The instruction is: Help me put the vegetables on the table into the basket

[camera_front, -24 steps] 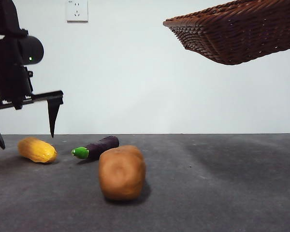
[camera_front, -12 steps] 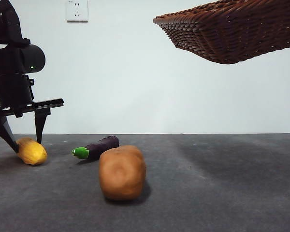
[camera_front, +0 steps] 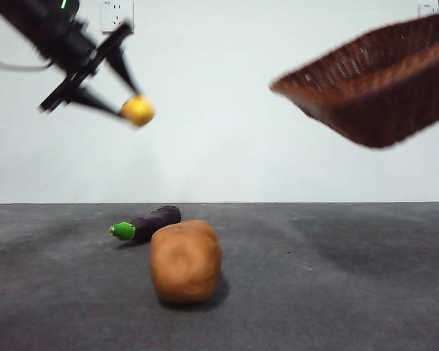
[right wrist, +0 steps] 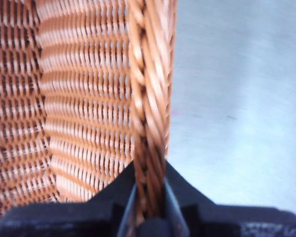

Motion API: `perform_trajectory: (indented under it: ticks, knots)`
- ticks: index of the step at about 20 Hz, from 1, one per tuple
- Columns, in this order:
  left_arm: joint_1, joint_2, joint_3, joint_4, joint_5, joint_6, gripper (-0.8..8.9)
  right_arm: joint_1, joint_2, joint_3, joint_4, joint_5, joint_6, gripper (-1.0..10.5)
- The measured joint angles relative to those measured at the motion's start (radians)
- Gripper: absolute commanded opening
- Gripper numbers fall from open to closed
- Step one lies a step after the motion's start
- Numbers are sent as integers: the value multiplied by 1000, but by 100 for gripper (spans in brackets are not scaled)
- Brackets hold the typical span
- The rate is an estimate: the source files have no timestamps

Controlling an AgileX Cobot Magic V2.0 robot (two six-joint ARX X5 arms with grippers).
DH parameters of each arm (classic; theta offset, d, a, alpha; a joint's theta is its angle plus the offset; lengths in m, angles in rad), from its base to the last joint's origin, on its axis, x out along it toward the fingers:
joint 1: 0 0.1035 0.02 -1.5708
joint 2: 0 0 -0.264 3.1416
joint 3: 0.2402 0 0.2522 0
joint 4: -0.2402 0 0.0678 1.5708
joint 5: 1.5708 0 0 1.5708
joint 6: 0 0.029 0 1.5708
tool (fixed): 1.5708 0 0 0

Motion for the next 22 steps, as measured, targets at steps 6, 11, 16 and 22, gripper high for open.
perform_trajectory:
  ticks: [6, 11, 16, 22]
  knots:
    - [-258, -102, 0, 0, 18, 106, -5, 91, 100, 0, 8, 15, 72, -12]
    - [-410, -100, 0, 6, -114, 118, -5, 201, 122, 0, 21, 14, 88, -12]
    - [-436, -80, 0, -26, -169, 118, -2, 283, 122, 0, 43, -70, 112, -12]
    - [-436, -71, 0, -131, -292, 118, 413, 343, 122, 0, 55, -75, 136, -12]
